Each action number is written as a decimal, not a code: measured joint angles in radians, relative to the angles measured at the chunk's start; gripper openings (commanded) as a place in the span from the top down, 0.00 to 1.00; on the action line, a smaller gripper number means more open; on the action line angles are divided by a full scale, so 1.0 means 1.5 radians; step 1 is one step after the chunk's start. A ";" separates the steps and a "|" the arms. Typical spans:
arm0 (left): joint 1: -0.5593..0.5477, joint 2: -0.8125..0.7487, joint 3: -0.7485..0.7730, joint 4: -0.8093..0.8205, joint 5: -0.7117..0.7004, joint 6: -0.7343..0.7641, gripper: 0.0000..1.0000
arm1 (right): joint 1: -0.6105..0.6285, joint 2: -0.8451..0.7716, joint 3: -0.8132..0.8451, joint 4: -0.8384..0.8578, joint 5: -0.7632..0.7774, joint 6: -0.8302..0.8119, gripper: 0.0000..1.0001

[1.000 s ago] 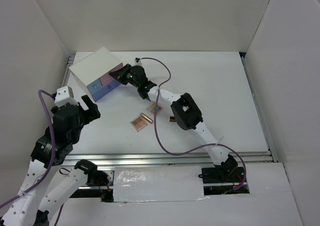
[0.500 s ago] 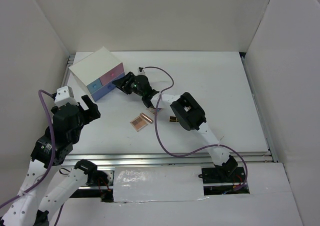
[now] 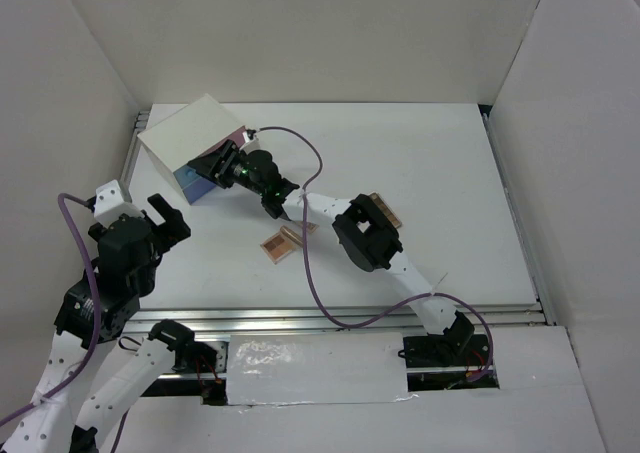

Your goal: Organize the makeup

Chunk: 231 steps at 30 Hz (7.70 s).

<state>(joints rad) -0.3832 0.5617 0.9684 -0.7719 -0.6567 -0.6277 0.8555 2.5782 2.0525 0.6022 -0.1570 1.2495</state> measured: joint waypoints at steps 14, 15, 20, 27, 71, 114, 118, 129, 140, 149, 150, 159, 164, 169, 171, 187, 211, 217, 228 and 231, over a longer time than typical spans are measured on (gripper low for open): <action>0.000 -0.017 0.000 -0.014 -0.036 -0.021 0.01 | 0.016 0.025 0.022 -0.012 0.014 0.018 0.41; 0.000 -0.017 0.000 -0.014 -0.036 -0.021 0.01 | 0.016 0.029 0.026 -0.013 0.017 0.020 0.41; 0.000 -0.017 0.000 -0.014 -0.037 -0.021 0.01 | 0.017 0.058 0.042 -0.024 0.030 0.029 0.41; 0.000 -0.017 0.000 -0.014 -0.037 -0.021 0.01 | 0.018 0.088 0.073 -0.048 0.032 0.037 0.41; 0.000 -0.028 0.000 -0.014 -0.037 -0.021 0.01 | 0.027 0.097 0.085 -0.027 0.066 0.063 0.96; 0.000 -0.027 0.000 -0.014 -0.035 -0.021 0.01 | 0.032 -0.189 -0.453 0.206 0.057 0.053 0.19; 0.000 -0.026 0.000 -0.014 -0.036 -0.021 0.01 | 0.033 -0.222 -0.503 0.222 0.055 0.048 0.08; 0.000 -0.026 0.000 -0.014 -0.037 -0.021 0.01 | 0.027 -0.523 -0.710 0.018 0.123 -0.077 0.00; 0.000 -0.009 0.000 -0.008 -0.012 -0.016 0.01 | 0.013 -0.687 -0.563 -0.599 0.285 -0.456 0.10; 0.000 0.007 0.000 -0.008 0.005 -0.003 0.01 | 0.013 -0.643 -0.606 -0.659 0.203 -0.626 0.41; 0.000 0.007 0.000 -0.008 0.005 -0.003 0.01 | 0.013 -0.622 -0.589 -0.664 0.196 -0.635 0.41; 0.000 0.009 0.000 -0.007 0.011 -0.002 0.01 | 0.013 -0.443 -0.460 -0.683 0.165 -0.672 0.47; 0.000 0.010 0.000 -0.006 0.013 -0.001 0.00 | 0.013 -0.414 -0.436 -0.696 0.163 -0.675 0.52; 0.000 0.010 0.000 -0.006 0.013 -0.001 0.01 | 0.013 -0.384 -0.417 -0.697 0.158 -0.675 0.54; 0.000 0.010 0.000 -0.006 0.013 -0.001 0.00 | 0.013 -0.375 -0.417 -0.701 0.153 -0.675 0.56; 0.000 0.008 0.000 -0.006 0.013 -0.001 0.01 | 0.016 -0.418 -0.440 -0.707 0.168 -0.657 0.89; 0.000 0.006 0.000 -0.006 0.008 -0.002 0.01 | 0.042 -0.413 -0.070 -0.679 -0.007 -0.589 0.91; 0.000 0.007 0.000 -0.006 0.007 -0.002 0.01 | 0.045 -0.250 0.180 -0.670 -0.032 -0.597 0.89; 0.000 0.007 0.000 -0.006 0.006 -0.002 0.00 | 0.043 -0.176 0.175 -0.654 -0.029 -0.599 0.84; 0.000 0.007 0.000 -0.006 0.006 -0.001 0.01 | 0.043 -0.175 0.175 -0.645 -0.028 -0.599 0.80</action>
<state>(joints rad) -0.3832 0.5716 0.9684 -0.7807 -0.6483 -0.6296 0.9199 2.3161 2.3150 -0.3653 -0.1993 0.3504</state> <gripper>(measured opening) 0.994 0.267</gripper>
